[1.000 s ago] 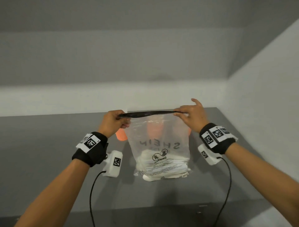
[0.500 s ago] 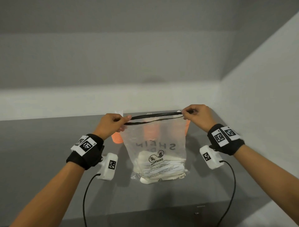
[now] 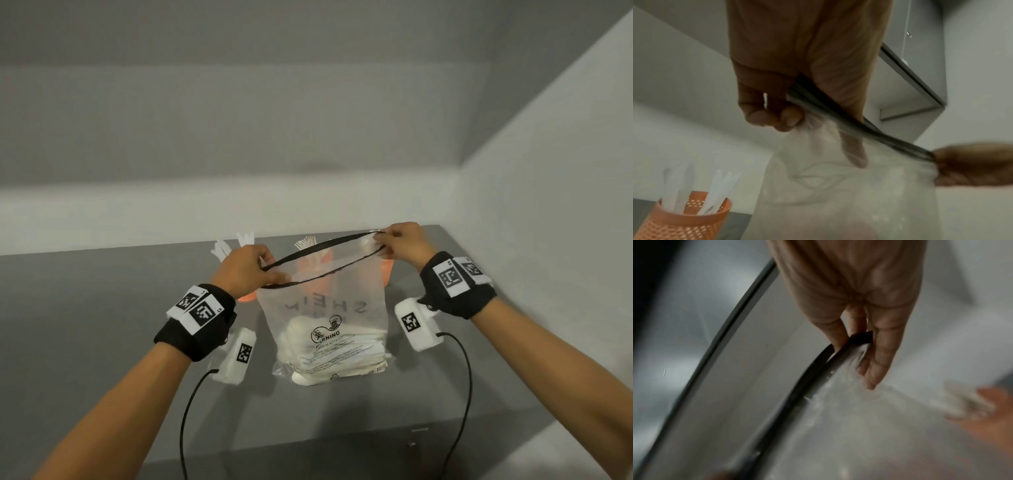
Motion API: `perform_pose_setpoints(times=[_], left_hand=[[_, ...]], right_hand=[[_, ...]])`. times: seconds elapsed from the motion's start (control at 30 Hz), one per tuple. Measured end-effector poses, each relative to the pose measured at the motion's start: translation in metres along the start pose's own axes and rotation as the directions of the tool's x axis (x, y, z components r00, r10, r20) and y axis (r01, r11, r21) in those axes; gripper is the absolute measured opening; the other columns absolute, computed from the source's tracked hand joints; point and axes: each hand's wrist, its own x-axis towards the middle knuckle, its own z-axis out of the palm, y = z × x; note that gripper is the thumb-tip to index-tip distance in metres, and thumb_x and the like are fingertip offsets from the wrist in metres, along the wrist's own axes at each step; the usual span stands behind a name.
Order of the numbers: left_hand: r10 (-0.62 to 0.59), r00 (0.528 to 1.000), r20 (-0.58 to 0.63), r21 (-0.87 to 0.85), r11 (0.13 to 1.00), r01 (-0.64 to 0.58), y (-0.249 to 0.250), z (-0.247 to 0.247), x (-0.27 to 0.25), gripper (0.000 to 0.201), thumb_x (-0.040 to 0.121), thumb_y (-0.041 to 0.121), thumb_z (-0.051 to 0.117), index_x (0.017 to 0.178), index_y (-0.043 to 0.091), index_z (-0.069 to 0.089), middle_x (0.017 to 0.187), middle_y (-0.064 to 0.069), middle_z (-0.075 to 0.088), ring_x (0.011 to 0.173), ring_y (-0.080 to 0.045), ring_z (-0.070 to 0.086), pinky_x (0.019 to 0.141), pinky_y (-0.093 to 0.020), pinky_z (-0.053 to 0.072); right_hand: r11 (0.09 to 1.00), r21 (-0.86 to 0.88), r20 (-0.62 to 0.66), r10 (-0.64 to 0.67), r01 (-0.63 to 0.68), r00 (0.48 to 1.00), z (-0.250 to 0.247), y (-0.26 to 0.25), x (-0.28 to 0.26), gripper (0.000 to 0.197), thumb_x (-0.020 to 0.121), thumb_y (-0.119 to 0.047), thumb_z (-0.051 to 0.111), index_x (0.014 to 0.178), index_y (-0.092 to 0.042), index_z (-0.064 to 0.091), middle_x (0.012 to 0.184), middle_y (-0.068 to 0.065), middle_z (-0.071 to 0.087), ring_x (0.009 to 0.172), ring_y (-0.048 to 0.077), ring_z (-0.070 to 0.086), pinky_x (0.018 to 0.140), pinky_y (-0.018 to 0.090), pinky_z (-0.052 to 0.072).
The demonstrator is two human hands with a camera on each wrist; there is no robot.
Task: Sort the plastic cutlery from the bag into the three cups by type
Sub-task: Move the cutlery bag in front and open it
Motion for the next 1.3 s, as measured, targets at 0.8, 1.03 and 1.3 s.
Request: perform_pose_setpoints(times=[0.8, 1.03, 1.3], left_hand=[[-0.273, 0.813, 0.514, -0.679, 0.450, 0.580, -0.014, 0.068, -0.030, 0.017, 0.084, 0.024, 0.066, 0.091, 0.009, 0.062, 0.069, -0.003, 0.067, 0.060, -0.012, 0.062, 0.057, -0.022, 0.051], [-0.288, 0.839, 0.462, -0.028, 0.941, 0.338, -0.038, 0.120, -0.060, 0.036, 0.094, 0.030, 0.049, 0.061, 0.017, 0.047, 0.061, 0.000, 0.047, 0.061, -0.015, 0.045, 0.058, -0.022, 0.036], [-0.422, 0.720, 0.552, -0.821, -0.124, 0.557, -0.042, 0.099, -0.053, 0.021, 0.097, 0.011, 0.037, 0.084, 0.005, 0.051, 0.065, -0.014, 0.066, 0.063, -0.025, 0.065, 0.041, -0.035, 0.055]], right_hand=[[0.659, 0.529, 0.540, 0.225, -0.535, 0.811, 0.004, 0.071, -0.048, 0.018, 0.096, -0.010, 0.041, 0.095, -0.002, 0.057, 0.074, 0.011, 0.072, 0.062, 0.017, 0.071, 0.054, 0.028, 0.059], [0.436, 0.750, 0.440, 0.232, -0.497, 0.867, 0.033, 0.070, -0.041, 0.017, 0.090, -0.006, 0.041, 0.081, -0.004, 0.055, 0.058, 0.007, 0.065, 0.052, 0.016, 0.066, 0.056, 0.030, 0.058], [0.903, 0.149, 0.632, 0.226, -0.402, 0.741, 0.028, 0.108, -0.064, 0.028, 0.086, -0.011, 0.060, 0.059, -0.017, 0.056, 0.036, -0.010, 0.037, 0.030, 0.002, 0.034, 0.034, 0.015, 0.031]])
